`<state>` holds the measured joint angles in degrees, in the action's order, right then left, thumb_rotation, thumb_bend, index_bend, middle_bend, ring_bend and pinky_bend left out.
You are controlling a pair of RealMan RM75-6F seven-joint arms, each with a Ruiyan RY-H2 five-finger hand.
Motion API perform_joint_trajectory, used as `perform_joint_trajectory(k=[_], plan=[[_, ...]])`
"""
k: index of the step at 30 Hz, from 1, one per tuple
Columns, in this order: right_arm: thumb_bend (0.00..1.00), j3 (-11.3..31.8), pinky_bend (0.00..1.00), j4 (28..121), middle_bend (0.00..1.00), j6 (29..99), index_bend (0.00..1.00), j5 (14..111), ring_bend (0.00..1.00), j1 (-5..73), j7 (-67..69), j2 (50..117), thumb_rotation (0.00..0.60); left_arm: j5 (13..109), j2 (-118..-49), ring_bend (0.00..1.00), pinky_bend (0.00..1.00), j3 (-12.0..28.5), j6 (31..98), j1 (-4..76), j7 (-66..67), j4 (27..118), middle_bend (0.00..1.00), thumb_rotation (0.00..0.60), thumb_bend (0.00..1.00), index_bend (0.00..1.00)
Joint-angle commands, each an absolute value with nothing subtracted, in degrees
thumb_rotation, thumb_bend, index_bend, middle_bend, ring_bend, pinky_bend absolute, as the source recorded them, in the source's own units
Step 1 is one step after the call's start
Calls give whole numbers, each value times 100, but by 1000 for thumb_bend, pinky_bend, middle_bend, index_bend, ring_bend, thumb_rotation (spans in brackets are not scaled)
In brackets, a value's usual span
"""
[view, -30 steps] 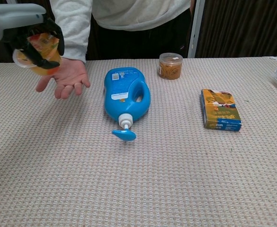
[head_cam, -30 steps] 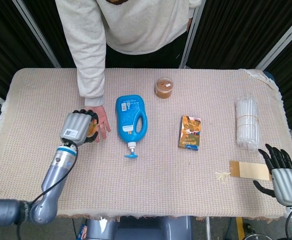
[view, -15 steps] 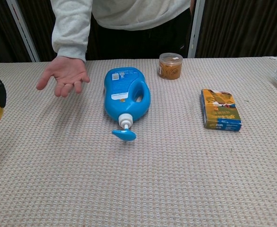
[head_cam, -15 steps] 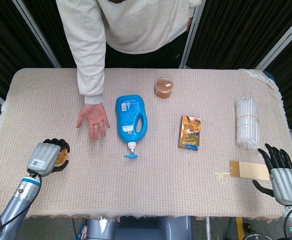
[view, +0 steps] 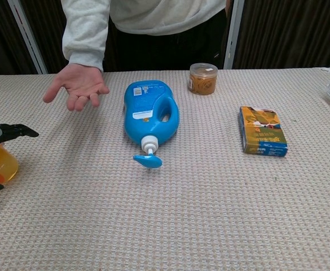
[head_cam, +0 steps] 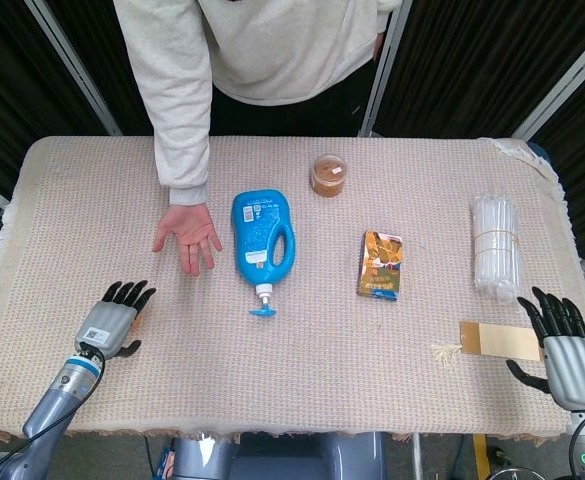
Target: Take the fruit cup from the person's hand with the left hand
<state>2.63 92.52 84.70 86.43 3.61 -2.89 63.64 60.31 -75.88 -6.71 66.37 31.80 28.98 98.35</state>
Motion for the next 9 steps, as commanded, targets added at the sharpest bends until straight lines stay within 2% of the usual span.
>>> perform_joint_trajectory(k=[1, 5, 9], plan=[[111, 265, 0, 9251, 0, 8476, 113, 8647, 0, 360, -289, 6364, 600, 6340, -7376, 0, 0, -648, 7041, 3013, 2903, 10134, 0, 600, 291, 35], [113, 266, 0, 9245, 0, 8483, 113, 8659, 0, 361, -306, 6370, 600, 7138, -7053, 0, 0, -703, 7896, 2573, 2497, 10445, 0, 600, 282, 25], [111, 264, 0, 9238, 0, 8483, 112, 8683, 0, 370, -328, 6383, 600, 8024, -6801, 0, 0, -946, 8740, 2046, 2140, 10321, 0, 600, 263, 20]])
